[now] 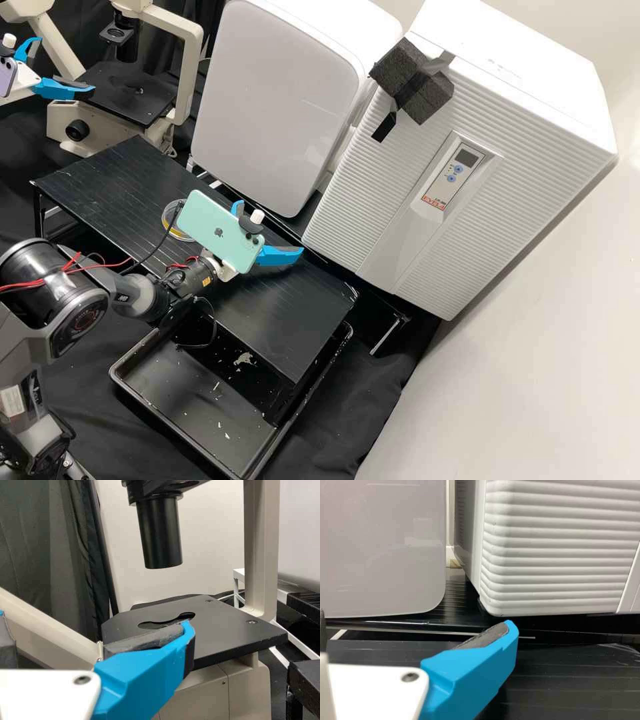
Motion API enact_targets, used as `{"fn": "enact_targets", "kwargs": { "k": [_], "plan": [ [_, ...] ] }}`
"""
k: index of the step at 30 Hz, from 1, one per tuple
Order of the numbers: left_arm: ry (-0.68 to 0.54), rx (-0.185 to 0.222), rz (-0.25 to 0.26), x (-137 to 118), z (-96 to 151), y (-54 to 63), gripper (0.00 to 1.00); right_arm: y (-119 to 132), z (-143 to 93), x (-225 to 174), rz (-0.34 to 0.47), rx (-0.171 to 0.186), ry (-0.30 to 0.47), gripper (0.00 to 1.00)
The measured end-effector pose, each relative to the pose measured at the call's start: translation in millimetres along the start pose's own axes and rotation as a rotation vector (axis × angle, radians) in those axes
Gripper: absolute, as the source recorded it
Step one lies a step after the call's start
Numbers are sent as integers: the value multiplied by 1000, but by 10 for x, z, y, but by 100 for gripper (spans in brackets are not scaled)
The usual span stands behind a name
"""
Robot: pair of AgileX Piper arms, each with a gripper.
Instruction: Place the petri dish on the microscope
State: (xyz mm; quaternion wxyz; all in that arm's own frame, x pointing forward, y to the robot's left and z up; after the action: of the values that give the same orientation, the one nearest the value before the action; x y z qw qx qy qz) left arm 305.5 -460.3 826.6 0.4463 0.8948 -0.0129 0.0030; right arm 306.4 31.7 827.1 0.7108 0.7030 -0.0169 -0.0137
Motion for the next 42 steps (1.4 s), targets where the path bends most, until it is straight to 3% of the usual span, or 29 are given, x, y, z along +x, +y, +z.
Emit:
{"fn": "enact_targets", "kwargs": {
  "k": [12,15,18,25,30,35,42],
  "plan": [
    [-14,7,-6,-7,12,-11,100,0,0,0,0,0,0,100],
    [-60,-12,-16,-40,76,-23,100,0,0,0,0,0,0,100],
    [-148,-34,-27,-128,224,-19,100,0,0,0,0,0,0,100],
    [-450,-39,-28,-313,740,15,100,0,0,0,0,0,0,100],
    [-646,-42,-62,-384,1106,-13,100,0,0,0,0,0,0,100],
    [-753,-55,-107,-378,1378,-113,100,0,0,0,0,0,0,100],
    [-794,-84,-191,-309,1575,-245,100,0,0,0,0,0,0,100]
  ]
}}
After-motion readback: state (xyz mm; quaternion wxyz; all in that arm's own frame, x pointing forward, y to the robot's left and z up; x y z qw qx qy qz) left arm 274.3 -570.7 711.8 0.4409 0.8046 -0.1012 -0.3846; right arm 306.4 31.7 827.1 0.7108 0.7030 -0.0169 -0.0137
